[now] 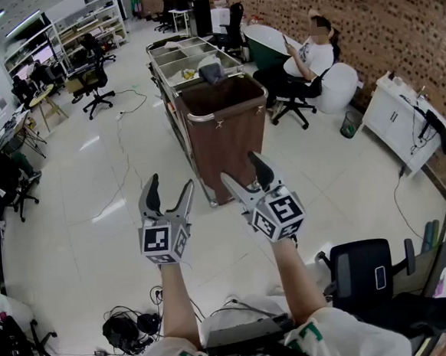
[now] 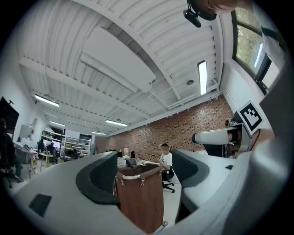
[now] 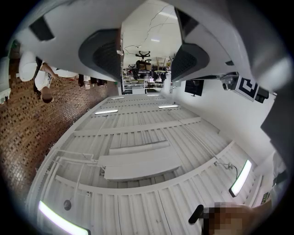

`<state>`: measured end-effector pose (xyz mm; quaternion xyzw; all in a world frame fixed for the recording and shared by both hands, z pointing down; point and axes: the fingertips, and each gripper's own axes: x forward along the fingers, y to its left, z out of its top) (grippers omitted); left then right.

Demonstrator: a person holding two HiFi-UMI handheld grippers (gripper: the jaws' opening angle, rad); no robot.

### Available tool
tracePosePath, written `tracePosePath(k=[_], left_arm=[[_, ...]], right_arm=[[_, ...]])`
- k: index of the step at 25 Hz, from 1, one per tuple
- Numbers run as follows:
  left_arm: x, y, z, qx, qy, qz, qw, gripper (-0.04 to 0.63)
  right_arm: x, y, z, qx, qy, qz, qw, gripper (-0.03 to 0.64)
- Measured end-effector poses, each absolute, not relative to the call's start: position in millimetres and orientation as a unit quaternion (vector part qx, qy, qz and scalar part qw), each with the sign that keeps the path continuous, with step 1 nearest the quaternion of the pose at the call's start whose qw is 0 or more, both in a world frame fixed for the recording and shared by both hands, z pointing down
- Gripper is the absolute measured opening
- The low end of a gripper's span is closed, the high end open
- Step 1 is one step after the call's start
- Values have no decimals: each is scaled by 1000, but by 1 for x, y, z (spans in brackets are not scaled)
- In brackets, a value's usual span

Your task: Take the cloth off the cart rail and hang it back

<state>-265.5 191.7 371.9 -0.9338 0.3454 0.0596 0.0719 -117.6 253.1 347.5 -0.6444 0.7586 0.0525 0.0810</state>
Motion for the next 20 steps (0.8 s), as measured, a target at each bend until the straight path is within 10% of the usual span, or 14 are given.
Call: tracePosePath(k=[20], left_arm=[[-164, 152, 382, -934, 349, 53, 51, 359]], right_arm=[[-23, 214, 366, -635, 766, 30, 98, 354]])
